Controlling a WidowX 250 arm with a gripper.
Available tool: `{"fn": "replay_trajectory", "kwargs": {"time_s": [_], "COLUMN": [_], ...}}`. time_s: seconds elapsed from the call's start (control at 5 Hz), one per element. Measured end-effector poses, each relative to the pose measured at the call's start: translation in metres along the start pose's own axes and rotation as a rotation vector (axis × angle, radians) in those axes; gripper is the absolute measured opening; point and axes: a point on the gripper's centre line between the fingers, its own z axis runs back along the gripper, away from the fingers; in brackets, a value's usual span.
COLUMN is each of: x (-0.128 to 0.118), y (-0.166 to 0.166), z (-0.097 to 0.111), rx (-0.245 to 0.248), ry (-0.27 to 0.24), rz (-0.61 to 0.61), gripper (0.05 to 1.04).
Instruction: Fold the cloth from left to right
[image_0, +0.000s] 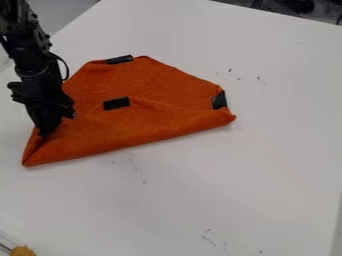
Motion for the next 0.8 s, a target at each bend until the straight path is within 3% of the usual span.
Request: {"fn": "replay_trajectory", "kwargs": {"time_s": [0.2, 0.4, 0.6, 0.8], "x": [0.002, 0.006, 0.026, 0.054], "y": [0.0, -0.005, -0.013, -0.024], "z": [0.014, 0.027, 0.041, 0.045], "rx": [0.042, 0.082, 0.108, 0.097], "ry": [0.019, 0.022, 0.002, -0.018], "rz": [0.003, 0.01, 0.019, -0.003], "gripper": [0.076, 0.063, 0.062, 0.062]}}
